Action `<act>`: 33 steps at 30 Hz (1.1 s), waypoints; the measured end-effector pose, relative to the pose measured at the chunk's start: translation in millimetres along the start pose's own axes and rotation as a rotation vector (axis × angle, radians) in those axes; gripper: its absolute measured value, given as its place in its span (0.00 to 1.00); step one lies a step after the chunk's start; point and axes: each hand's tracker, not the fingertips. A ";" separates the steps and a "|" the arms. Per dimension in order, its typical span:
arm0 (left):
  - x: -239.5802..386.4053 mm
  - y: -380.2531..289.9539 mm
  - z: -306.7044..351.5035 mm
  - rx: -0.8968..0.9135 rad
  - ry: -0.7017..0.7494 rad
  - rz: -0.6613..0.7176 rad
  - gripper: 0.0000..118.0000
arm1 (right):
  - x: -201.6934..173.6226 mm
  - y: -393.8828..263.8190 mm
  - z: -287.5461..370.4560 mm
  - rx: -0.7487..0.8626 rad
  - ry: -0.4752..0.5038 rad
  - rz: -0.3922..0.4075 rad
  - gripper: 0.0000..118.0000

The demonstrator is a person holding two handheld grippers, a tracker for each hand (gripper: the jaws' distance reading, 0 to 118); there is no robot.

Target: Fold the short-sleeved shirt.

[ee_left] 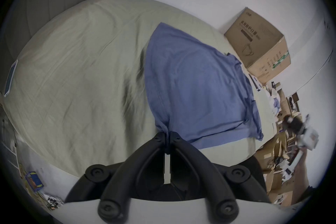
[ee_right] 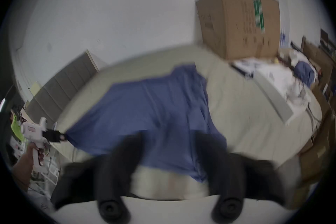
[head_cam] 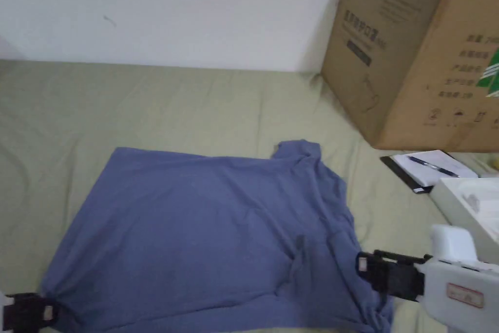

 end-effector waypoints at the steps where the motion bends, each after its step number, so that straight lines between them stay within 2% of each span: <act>1: 1.1 0.7 2.4 0.018 0.013 -0.014 0.02 | 6.8 -3.9 -9.4 -0.057 -0.025 0.003 1.00; 5: 21.9 -6.3 9.4 0.030 -0.001 -0.002 0.02 | 27.5 -23.7 -47.9 -0.249 -0.128 0.032 0.96; 7: 21.6 -4.0 8.0 0.027 -0.009 0.004 0.02 | 30.8 -36.7 -63.7 -0.313 -0.143 0.046 0.95; 10: 26.6 -5.3 4.5 0.013 -0.012 0.004 0.02 | 29.8 -47.3 -78.4 -0.296 -0.143 0.062 0.92; 11: 26.7 -5.3 3.9 0.010 -0.004 -0.005 0.02 | 29.2 -48.2 -80.3 -0.278 -0.139 0.068 0.86; 12: 27.0 -5.6 2.9 0.006 0.005 -0.013 0.02 | 28.9 -48.8 -82.1 -0.270 -0.140 0.071 0.67; 14: 27.7 -7.3 0.0 -0.005 0.008 -0.011 0.02 | 26.8 -50.3 -84.2 -0.269 -0.147 0.069 0.06; 20: 17.6 -10.6 5.0 -0.014 0.013 0.020 0.02 | 31.1 -50.1 -56.3 -0.167 -0.094 0.040 0.07; 25: 15.4 4.6 18.2 0.029 -0.046 0.111 0.02 | 29.7 -34.9 -24.6 -0.121 -0.052 -0.006 0.07; 33: 35.1 60.7 22.1 0.025 -0.036 0.073 0.02 | 25.8 19.7 -1.2 -0.171 -0.031 -0.061 0.07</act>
